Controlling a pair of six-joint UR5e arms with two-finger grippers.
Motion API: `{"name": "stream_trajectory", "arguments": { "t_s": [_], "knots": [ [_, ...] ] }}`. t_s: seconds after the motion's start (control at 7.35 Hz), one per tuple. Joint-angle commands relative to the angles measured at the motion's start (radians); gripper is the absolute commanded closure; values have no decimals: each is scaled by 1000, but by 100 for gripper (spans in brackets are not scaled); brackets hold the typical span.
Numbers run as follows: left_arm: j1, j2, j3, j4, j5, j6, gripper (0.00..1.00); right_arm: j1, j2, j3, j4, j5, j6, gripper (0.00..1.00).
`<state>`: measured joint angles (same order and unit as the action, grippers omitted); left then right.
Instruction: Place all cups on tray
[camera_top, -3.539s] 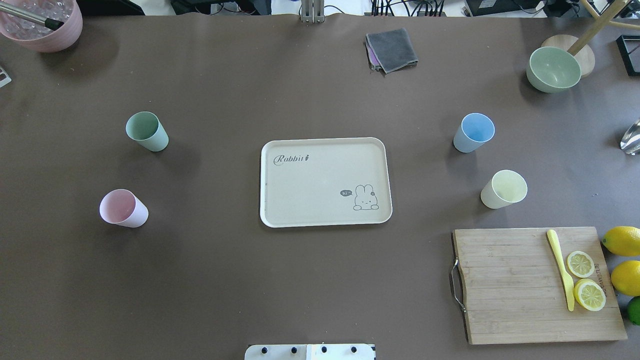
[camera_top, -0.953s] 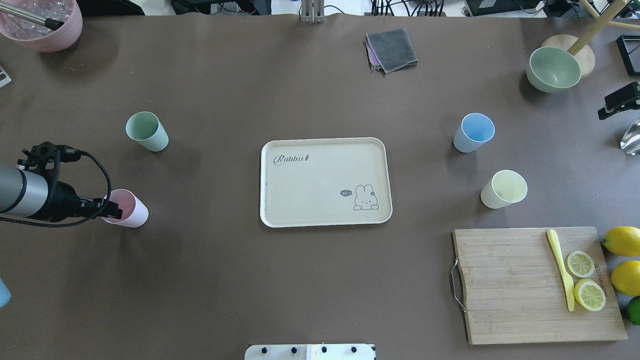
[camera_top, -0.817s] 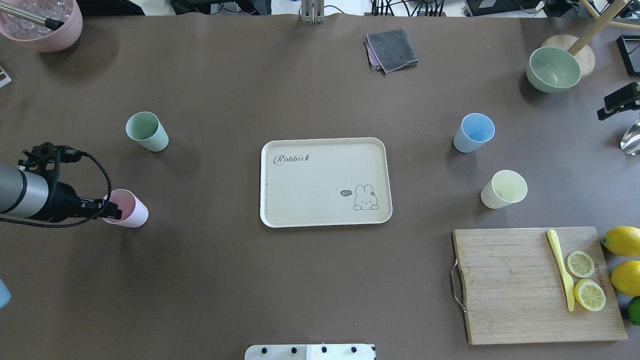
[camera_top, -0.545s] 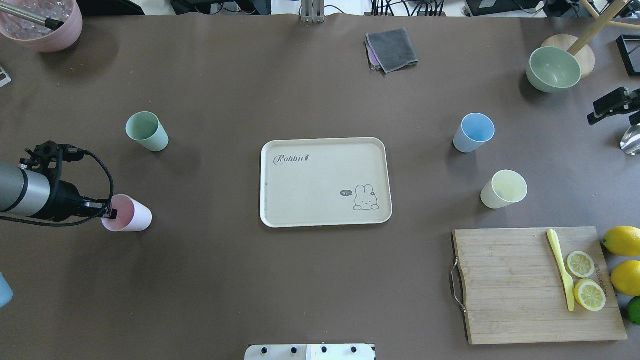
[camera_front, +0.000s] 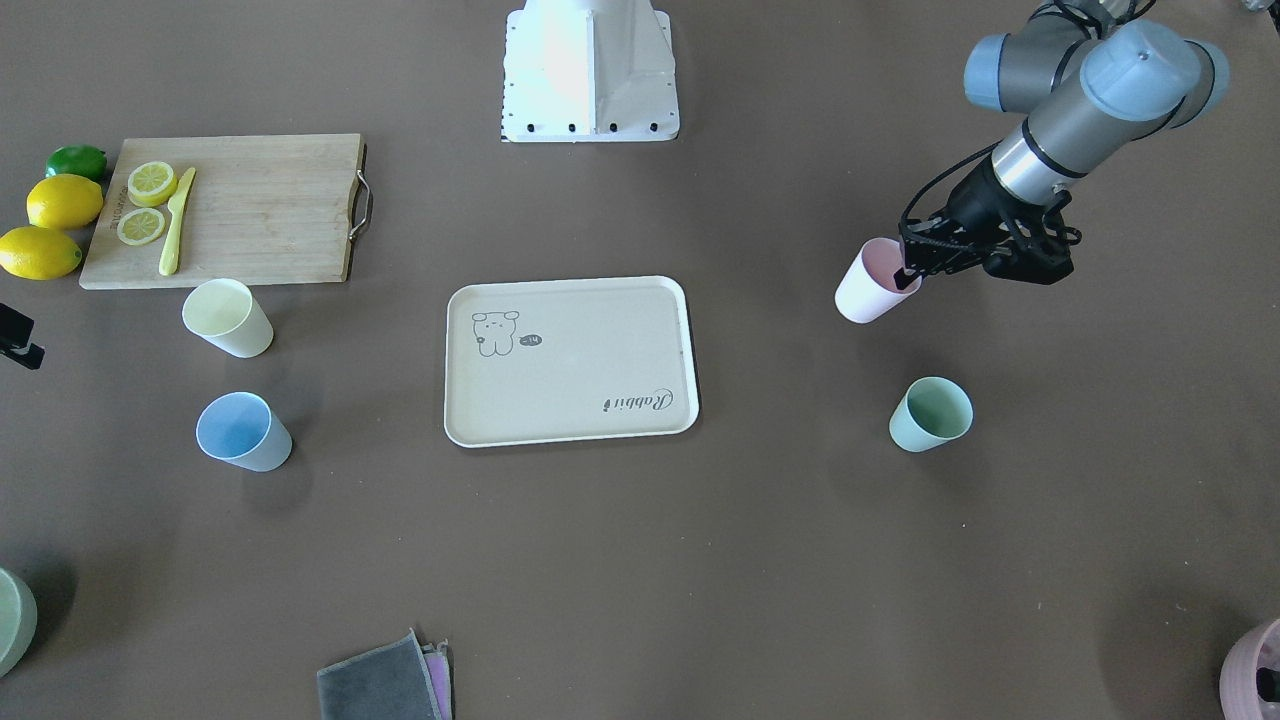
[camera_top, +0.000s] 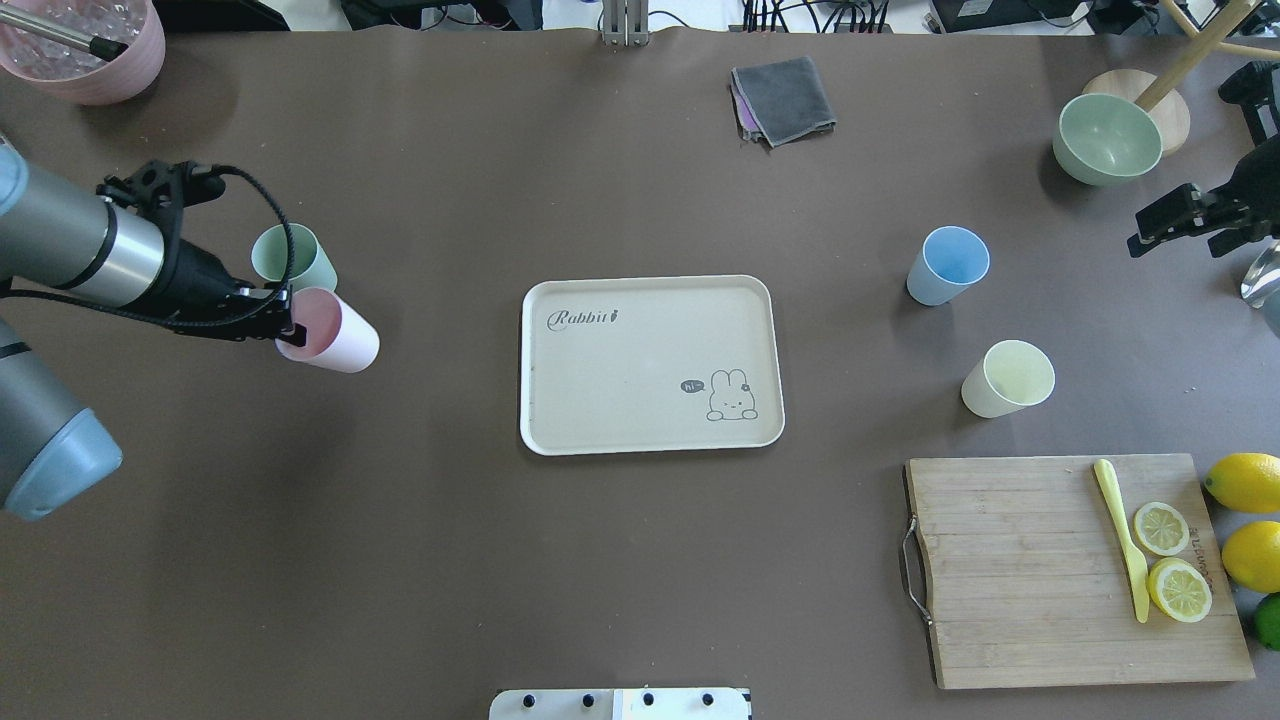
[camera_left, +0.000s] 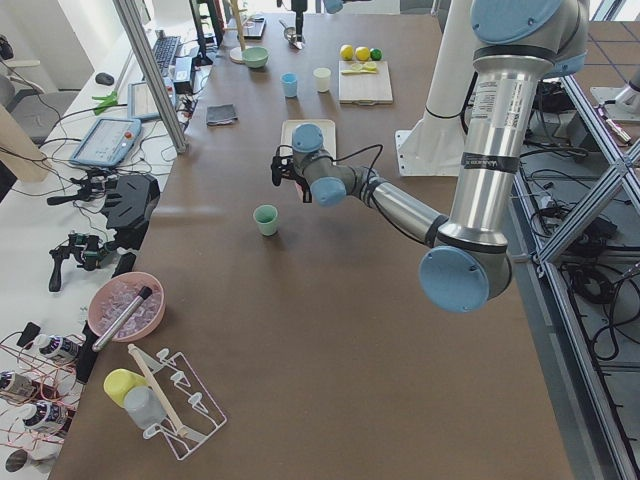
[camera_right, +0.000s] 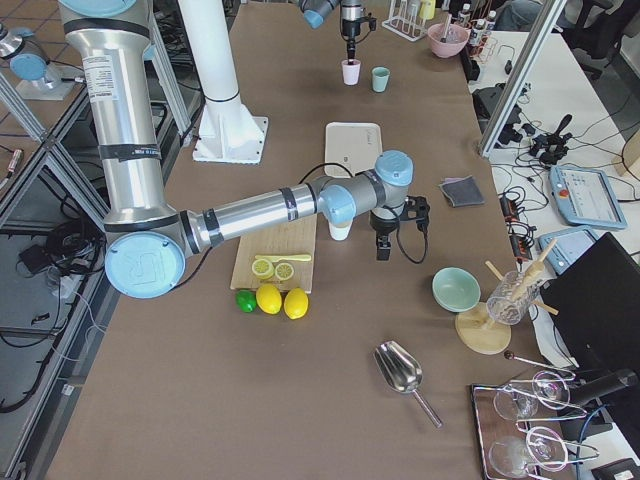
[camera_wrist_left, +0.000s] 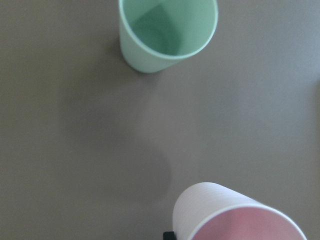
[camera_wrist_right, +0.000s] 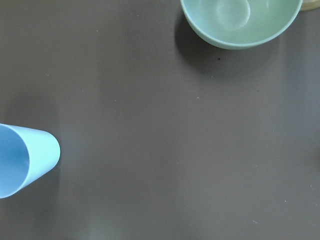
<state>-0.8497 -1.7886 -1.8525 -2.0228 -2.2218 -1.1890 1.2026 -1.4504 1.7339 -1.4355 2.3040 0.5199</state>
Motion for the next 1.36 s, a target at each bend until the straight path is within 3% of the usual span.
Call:
{"name": "stream_trajectory", "arguments": {
  "t_s": [0.0,0.14,0.54,0.82,1.23],
  "knots": [
    [38,-179,0,158,62,-119,100,-82,-7,22,35,-17,98,0],
    [85,-246,-1,230,121,-148,100,-142,-16,24,115,-59,177,0],
    [217,-334,6,305,261,-230,100,-239,-39,30,142,-98,210,0],
    [225,-342,9,305,277,-233,100,-253,-89,97,141,-89,210,0],
    [228,-342,9,305,278,-231,100,-305,-107,95,141,-112,221,0]
  ]
}}
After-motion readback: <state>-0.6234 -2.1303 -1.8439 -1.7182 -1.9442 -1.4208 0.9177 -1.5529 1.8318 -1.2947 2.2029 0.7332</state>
